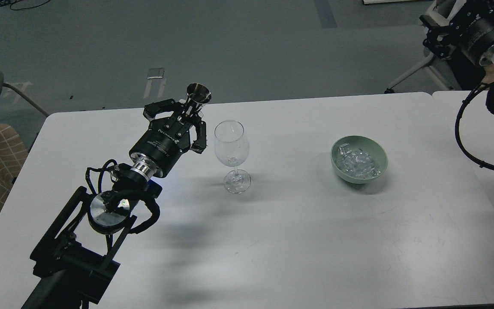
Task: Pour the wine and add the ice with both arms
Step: 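Carry the jigger with the left gripper to beside the wine glass, then tilt the jigger over the wine glass rim with the left gripper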
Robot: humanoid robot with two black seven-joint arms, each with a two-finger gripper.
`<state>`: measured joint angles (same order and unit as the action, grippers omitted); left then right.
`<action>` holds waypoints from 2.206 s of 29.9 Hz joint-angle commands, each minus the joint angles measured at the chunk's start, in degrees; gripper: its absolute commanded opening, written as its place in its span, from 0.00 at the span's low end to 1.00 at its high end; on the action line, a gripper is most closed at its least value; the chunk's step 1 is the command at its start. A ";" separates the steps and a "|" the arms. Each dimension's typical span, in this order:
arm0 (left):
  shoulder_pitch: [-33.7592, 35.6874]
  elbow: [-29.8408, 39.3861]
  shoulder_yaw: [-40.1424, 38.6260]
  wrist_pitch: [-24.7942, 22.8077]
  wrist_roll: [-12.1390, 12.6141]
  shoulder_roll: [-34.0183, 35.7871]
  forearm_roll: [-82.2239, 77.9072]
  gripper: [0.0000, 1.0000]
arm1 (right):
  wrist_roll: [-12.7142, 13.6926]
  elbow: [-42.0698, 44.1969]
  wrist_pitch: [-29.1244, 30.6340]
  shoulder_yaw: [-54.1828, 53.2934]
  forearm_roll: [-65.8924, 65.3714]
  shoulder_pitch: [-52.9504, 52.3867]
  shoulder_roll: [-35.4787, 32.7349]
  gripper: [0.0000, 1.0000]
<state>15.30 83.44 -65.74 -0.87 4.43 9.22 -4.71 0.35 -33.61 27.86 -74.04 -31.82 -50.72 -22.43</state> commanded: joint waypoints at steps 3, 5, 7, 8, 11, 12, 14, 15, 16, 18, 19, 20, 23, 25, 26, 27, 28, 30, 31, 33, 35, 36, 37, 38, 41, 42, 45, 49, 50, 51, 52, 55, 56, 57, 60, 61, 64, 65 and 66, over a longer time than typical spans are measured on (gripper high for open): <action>0.52 -0.12 0.08 -0.36 0.23 0.01 -1.27 0.00 | 0.00 0.03 0.00 -0.06 0.00 0.00 0.01 1.00; 0.52 -0.12 0.08 -0.45 0.23 0.01 -1.35 0.00 | 0.00 0.03 0.00 -0.06 0.00 -0.08 0.01 1.00; 0.43 -0.12 0.08 -0.45 0.23 0.01 -1.36 0.00 | 0.00 0.03 0.00 -0.06 0.00 -0.17 0.01 1.00; 0.34 -0.12 0.08 -0.45 0.23 0.01 -1.44 0.00 | 0.00 0.03 0.00 -0.06 0.00 -0.17 0.01 1.00; 0.34 -0.21 0.08 -0.54 0.14 0.36 -2.49 0.00 | 0.00 0.03 -0.09 -0.14 0.00 -0.17 -0.16 1.00; 0.25 -0.21 0.08 -0.62 0.14 0.62 -3.02 0.00 | 0.00 0.03 -0.09 -0.14 0.00 -0.17 -0.16 1.00; -0.01 -0.21 0.08 -2.55 0.06 1.76 -5.12 0.00 | 0.00 0.12 -0.09 -0.06 0.00 -0.17 -0.25 1.00; -0.01 -0.21 0.08 -3.25 0.06 1.85 -5.57 0.00 | 0.00 0.12 -0.09 -0.14 0.00 -0.17 -0.25 1.00; -0.01 -0.29 0.08 -3.78 0.06 1.76 -5.66 0.00 | 0.00 0.12 -0.09 -0.14 0.00 -0.17 -0.25 1.00; -0.10 -0.30 0.08 -4.93 -0.12 1.68 -5.75 0.00 | 0.00 0.12 -0.09 -0.14 0.00 -0.17 -0.25 1.00; -0.10 -0.30 0.08 -5.02 -0.03 1.76 -5.75 0.00 | 0.00 0.03 -0.09 -0.14 0.00 -0.17 -0.25 1.00; -0.01 -0.30 0.08 -5.02 -0.03 1.85 -5.75 0.00 | 0.00 0.03 -0.09 -0.14 0.00 -0.17 -0.25 1.00; -0.01 -0.21 0.08 -4.84 -0.03 1.94 -5.84 0.00 | 0.00 0.03 -0.09 -0.14 0.00 -0.17 -0.25 1.00; -0.01 -0.30 0.17 -4.67 -0.03 2.03 -6.01 0.00 | 0.00 0.12 -0.09 -0.14 0.00 -0.17 -0.25 1.00; -0.01 -0.30 0.17 -4.67 -0.03 1.94 -6.27 0.00 | 0.00 0.12 -0.09 -0.14 0.00 -0.17 -0.25 1.00; 0.08 -0.30 0.61 -4.67 -0.03 1.94 -7.06 0.00 | 0.00 0.12 -0.09 -0.14 0.00 -0.17 -0.25 1.00; 0.08 -0.30 1.22 -4.67 -0.12 1.94 -8.03 0.00 | 0.00 0.03 -0.09 -0.14 0.00 -0.17 -0.25 1.00; 0.08 -0.30 1.49 -4.67 -0.12 1.94 -8.65 0.00 | 0.00 0.03 -0.09 -0.14 0.00 -0.17 -0.25 1.00; 0.08 -0.47 1.58 -4.67 -0.12 1.94 -8.74 0.00 | 0.00 0.03 0.00 -0.14 0.00 -0.09 -0.25 1.00; 0.17 -1.17 1.58 -4.67 -0.12 1.94 -8.82 0.00 | 0.00 0.12 0.00 -0.06 0.00 -0.08 -0.25 1.00; 0.60 -1.35 1.67 -4.58 -0.12 1.94 -8.83 0.00 | 0.00 0.03 0.09 -0.14 0.00 -0.17 -0.25 1.00; 0.69 -1.44 1.67 -4.58 -0.03 1.94 -8.83 0.00 | 0.00 0.03 0.09 -0.14 0.00 -0.17 -0.25 1.00; 0.95 -1.52 1.67 -4.41 0.05 1.94 -8.83 0.00 | 0.00 0.03 0.14 -0.14 0.00 -0.17 -0.25 1.00; 1.04 -1.53 1.67 -4.23 0.06 1.94 -8.83 0.00 | 0.00 0.03 0.14 -0.14 0.00 -0.26 -0.25 1.00; 1.05 -2.40 1.67 -4.05 0.06 1.94 -8.83 0.00 | 0.00 -0.14 0.14 -0.14 0.00 -0.26 -0.25 1.00; 0.96 -2.67 1.67 -4.05 0.06 1.94 -8.83 0.00 | 0.00 -0.23 0.14 -0.14 0.00 -0.26 -0.34 1.00; 0.78 -2.76 1.67 -4.05 -0.03 2.03 -8.91 0.00 | 0.00 -0.93 0.14 -0.14 0.00 -0.26 -0.51 1.00; 0.96 -2.84 1.75 -4.05 -0.12 2.03 -9.00 0.00 | 0.00 -1.02 0.14 -0.14 0.00 -0.52 -0.60 1.00; 1.04 -2.84 1.75 -4.05 -0.12 2.11 -9.00 0.00 | 0.00 -1.02 0.14 -0.14 0.00 -0.61 -0.60 1.00; 1.13 -2.84 1.75 -4.14 -0.12 2.20 -9.52 0.00 | 0.00 -1.02 0.14 -0.14 0.00 -0.61 -0.51 1.00; 1.13 -2.84 1.75 -4.14 -0.12 2.38 -10.05 0.00 | 0.00 -1.02 0.14 -0.14 0.00 -0.61 -0.51 1.00; 0.78 -2.76 1.67 -4.32 -0.03 2.91 -13.13 0.00 | 0.00 -1.02 0.14 -0.14 0.00 -0.61 -0.51 1.00; 0.69 -2.76 1.67 -4.32 -0.03 2.91 -13.48 0.00 | 0.00 -1.02 0.14 -0.14 0.00 -0.61 -0.51 1.00; 0.69 -2.76 1.75 -4.32 -0.03 2.91 -13.48 0.00 | 0.00 -1.02 0.14 -0.14 0.00 -0.61 -0.51 1.00; 0.69 -2.76 1.75 -4.32 -0.03 2.91 -13.57 0.00 | 0.00 -1.02 0.14 -0.14 0.00 -0.61 -0.60 1.00; 0.78 -2.76 1.75 -4.32 -0.03 2.99 -13.66 0.00 | 0.00 -1.02 0.14 -0.14 0.00 -0.61 -0.69 1.00; 0.69 -2.76 1.75 -4.32 -0.03 2.99 -13.83 0.00 | 0.00 -1.02 0.14 -0.14 0.00 -0.61 -0.78 1.00; 0.69 -2.67 2.01 -4.32 -0.03 2.99 -13.84 0.00 | 0.00 -1.02 0.14 -0.14 0.00 -0.61 -0.78 1.00; 0.78 -2.67 2.37 -4.32 -0.12 2.91 -13.84 0.00 | 0.00 -1.02 0.14 -0.14 0.00 -0.61 -0.78 1.00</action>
<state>16.01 80.68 -63.96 -5.19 4.39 12.21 -18.49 0.35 -34.64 28.01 -74.18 -31.82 -51.33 -23.11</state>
